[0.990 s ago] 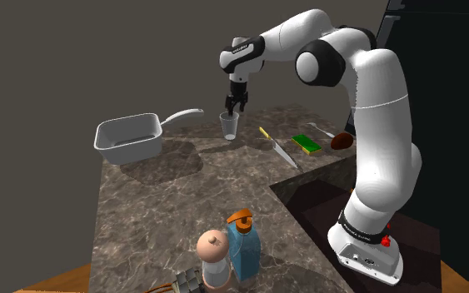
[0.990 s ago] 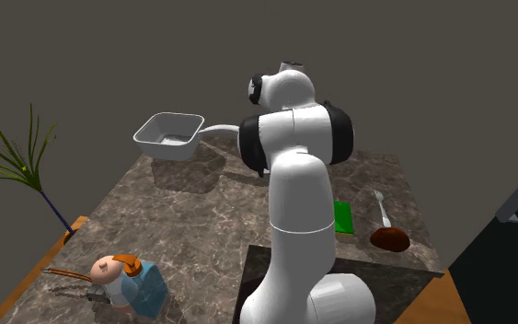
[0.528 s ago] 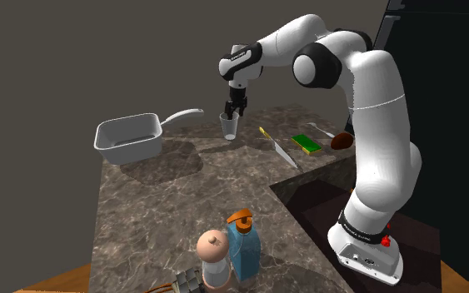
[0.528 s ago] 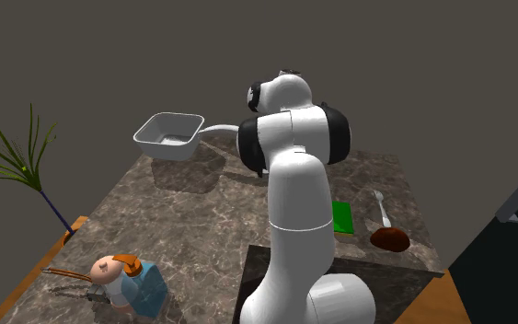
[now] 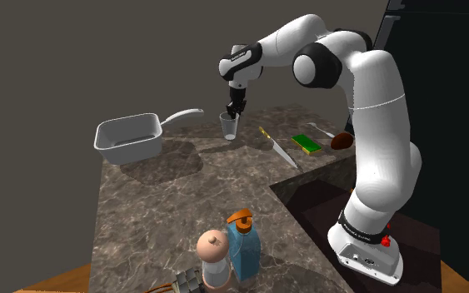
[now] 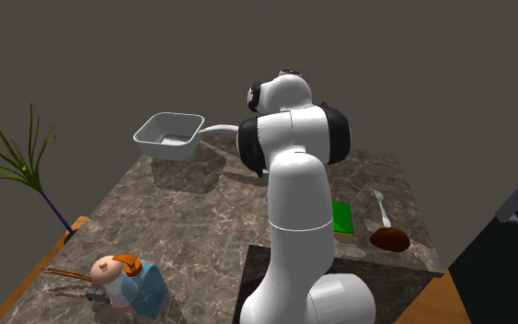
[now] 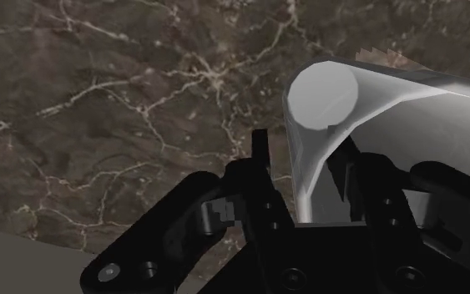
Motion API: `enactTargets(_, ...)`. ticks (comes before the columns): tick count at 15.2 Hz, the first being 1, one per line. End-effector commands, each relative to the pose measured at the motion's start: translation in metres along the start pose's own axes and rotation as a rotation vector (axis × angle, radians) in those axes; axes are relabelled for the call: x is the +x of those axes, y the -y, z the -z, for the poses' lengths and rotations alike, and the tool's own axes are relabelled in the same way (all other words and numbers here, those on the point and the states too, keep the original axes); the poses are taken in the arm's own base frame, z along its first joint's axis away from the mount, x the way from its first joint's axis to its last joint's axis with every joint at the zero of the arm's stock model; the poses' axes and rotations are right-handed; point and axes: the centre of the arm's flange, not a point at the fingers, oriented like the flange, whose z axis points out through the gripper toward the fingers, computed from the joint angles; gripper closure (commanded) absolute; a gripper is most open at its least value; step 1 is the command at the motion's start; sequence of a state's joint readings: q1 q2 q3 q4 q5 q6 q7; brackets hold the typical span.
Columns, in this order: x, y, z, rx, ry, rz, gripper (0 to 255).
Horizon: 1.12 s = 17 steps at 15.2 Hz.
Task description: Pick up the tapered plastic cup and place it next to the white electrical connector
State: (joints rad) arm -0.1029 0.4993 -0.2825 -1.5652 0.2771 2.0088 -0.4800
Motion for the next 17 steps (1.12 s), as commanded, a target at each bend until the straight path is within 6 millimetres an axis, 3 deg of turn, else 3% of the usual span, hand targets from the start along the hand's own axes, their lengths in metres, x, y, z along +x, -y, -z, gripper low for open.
enactTargets(1,0.0,0.0,0.0,0.0,0.0,0.0,255)
enactTargets(8,0.0,0.0,0.0,0.0,0.0,0.0,255)
enactTargets(17,0.001,0.006,0.047,0.0,0.0,0.0,255)
